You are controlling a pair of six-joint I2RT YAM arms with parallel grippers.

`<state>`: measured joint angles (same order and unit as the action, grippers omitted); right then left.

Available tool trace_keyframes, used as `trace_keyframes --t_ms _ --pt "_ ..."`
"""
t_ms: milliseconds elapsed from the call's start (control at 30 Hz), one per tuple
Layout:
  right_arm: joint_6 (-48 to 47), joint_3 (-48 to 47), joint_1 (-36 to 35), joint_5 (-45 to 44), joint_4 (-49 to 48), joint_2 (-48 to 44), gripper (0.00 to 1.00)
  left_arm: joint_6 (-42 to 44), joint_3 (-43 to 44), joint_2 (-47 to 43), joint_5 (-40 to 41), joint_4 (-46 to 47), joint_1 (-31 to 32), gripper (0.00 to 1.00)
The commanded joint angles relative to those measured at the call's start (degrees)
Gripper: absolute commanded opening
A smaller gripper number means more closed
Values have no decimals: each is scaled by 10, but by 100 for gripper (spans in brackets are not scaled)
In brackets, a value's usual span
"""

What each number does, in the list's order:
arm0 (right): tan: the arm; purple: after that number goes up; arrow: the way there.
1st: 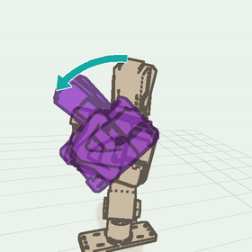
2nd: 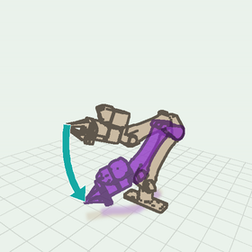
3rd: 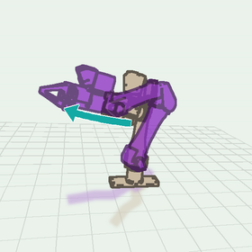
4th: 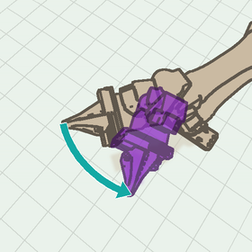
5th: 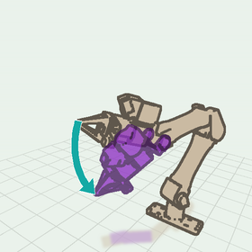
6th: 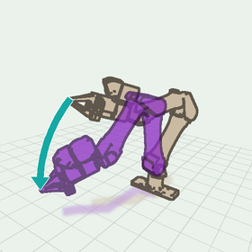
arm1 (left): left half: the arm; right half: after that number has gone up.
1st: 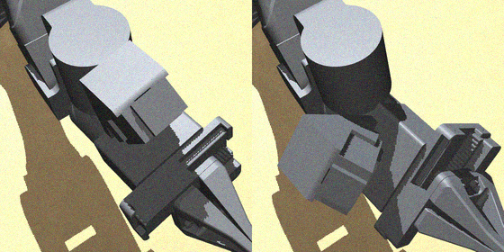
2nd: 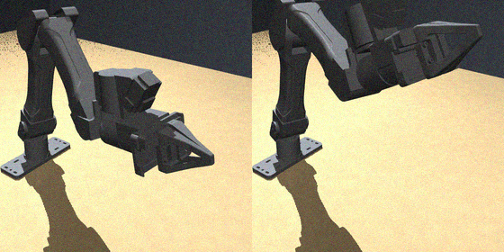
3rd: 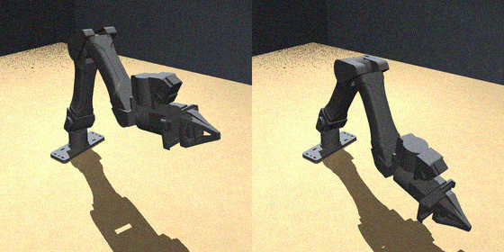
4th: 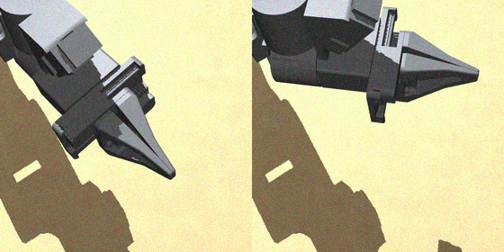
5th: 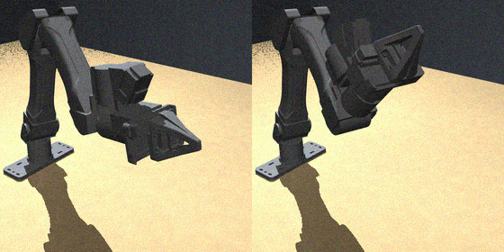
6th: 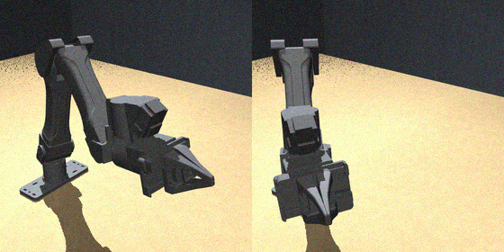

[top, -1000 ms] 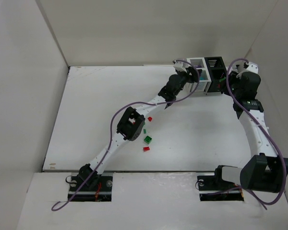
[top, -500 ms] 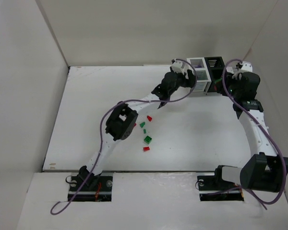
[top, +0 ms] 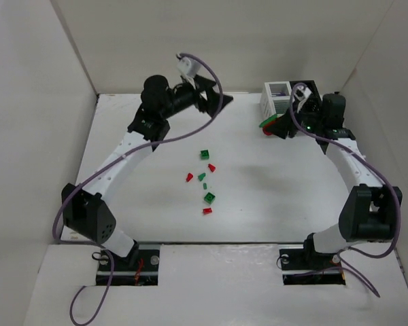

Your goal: Sort the legos into containers by color

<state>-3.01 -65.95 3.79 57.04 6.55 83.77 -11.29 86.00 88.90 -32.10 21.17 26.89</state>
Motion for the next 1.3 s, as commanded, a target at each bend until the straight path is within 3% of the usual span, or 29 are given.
trace_keyframes --t_ms 0,33,133,433,667,833,967,1133,1267 --pt "-57 -37 -66 156 -42 5 0 68 -90 -34 -91 -86 35 87" --pt "-65 -43 -79 169 -42 5 0 68 -127 -47 -106 -86 35 92" --pt "-80 -56 -134 184 -42 17 0 54 -179 -75 -111 -75 35 94" --pt "-80 -82 -207 212 -31 64 0 47 -208 -90 -123 -61 35 99" --pt "-85 -88 -225 206 -26 64 0 53 -218 -95 -156 -44 29 88" --pt "-85 -93 -230 206 -26 69 0 33 -218 -72 -208 -13 29 86" --pt "-90 -93 -236 211 -26 69 0 8 -213 -59 -227 10 24 79" --pt "-90 -93 -236 216 -26 69 0 -11 -213 -59 -252 40 18 54" --pt "-90 -88 -236 216 -26 64 0 -16 -218 -59 -272 65 11 40"
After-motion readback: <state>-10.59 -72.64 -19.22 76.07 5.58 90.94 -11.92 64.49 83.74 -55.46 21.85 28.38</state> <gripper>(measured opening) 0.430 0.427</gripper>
